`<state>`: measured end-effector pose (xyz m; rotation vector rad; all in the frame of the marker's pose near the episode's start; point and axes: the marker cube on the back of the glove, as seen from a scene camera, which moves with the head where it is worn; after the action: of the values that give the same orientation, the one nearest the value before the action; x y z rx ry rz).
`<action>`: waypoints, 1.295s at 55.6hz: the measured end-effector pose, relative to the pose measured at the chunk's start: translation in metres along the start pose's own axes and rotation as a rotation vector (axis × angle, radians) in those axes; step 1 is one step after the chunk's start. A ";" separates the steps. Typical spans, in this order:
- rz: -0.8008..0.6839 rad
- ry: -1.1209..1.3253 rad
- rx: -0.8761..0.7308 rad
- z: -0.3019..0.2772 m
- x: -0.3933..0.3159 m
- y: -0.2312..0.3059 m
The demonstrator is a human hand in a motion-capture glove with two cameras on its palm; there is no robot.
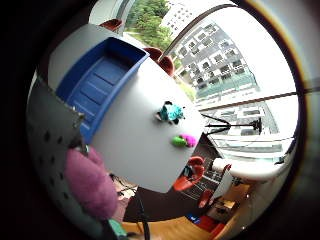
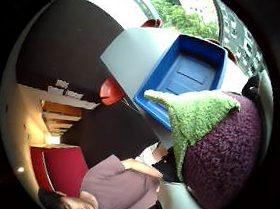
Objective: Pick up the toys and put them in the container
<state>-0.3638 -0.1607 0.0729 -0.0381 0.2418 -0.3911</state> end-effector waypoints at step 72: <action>0.575 -0.141 -0.407 0.186 0.384 0.169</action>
<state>0.0881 -0.1528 0.1523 -0.3866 0.1796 0.2378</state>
